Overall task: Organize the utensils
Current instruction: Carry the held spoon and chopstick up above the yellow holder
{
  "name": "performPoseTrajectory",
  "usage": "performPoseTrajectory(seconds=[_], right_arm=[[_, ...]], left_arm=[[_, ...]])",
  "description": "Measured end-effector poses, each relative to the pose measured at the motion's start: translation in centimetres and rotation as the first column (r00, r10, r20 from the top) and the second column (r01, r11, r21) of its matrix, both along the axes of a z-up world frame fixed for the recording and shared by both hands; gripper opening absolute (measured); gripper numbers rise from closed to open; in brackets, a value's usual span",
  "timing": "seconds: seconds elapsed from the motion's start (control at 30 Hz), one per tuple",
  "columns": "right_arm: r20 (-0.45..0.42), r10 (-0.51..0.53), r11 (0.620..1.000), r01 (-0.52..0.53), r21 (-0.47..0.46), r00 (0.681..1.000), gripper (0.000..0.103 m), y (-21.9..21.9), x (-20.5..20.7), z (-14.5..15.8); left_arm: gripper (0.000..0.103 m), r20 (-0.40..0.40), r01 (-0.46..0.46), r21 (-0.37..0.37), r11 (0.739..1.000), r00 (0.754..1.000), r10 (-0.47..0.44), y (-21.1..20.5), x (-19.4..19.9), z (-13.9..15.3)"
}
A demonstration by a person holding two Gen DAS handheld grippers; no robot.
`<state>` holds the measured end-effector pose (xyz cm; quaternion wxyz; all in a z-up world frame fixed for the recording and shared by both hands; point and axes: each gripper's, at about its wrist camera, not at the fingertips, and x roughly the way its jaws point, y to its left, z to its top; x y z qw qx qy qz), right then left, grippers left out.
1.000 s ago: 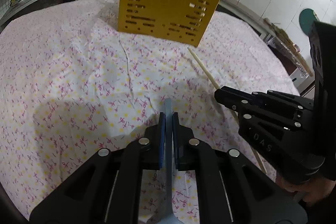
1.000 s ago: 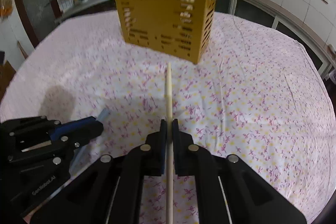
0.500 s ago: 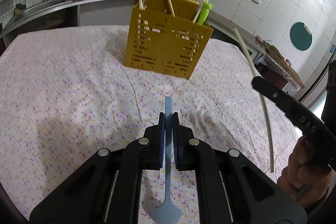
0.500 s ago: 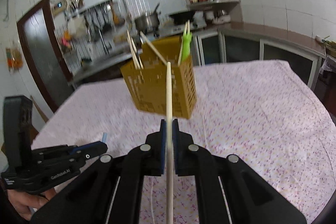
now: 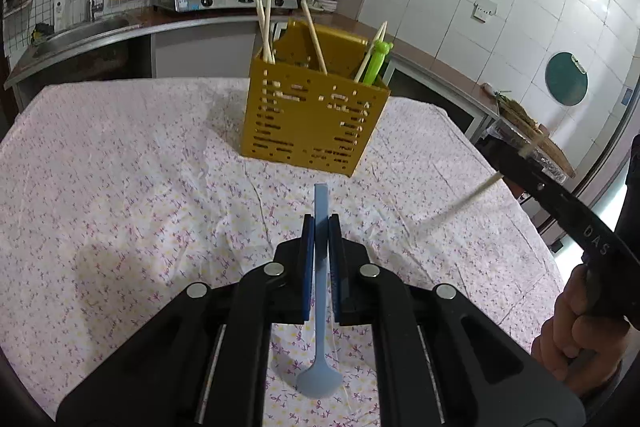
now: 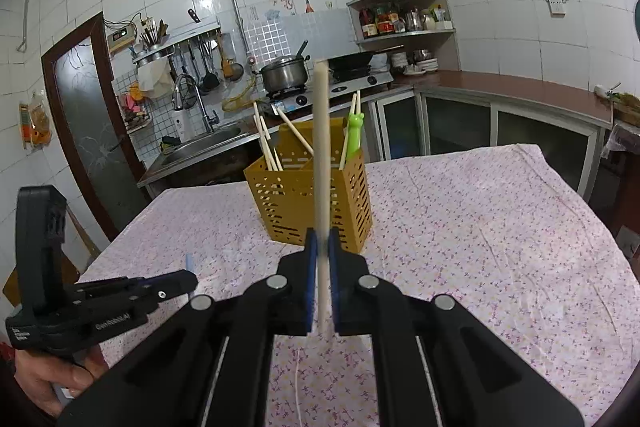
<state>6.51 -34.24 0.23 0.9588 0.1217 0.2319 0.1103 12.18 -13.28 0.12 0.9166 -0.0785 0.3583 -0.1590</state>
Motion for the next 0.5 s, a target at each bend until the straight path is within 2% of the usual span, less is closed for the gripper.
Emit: performPoseTrajectory(seconds=[0.2, 0.5], right_arm=[[0.042, -0.016, 0.999, 0.018, -0.036, 0.999, 0.006, 0.2, -0.6, 1.8], [0.102, -0.023, 0.997, 0.031, -0.074, 0.995, 0.006, 0.4, -0.9, 4.7]], left_arm=[[0.006, 0.060, -0.005, -0.003, 1.000, 0.998, 0.005, 0.5, -0.4, 2.1], [0.006, 0.175, -0.015, 0.002, 1.000, 0.984, 0.014, 1.5, 0.0, 6.7]])
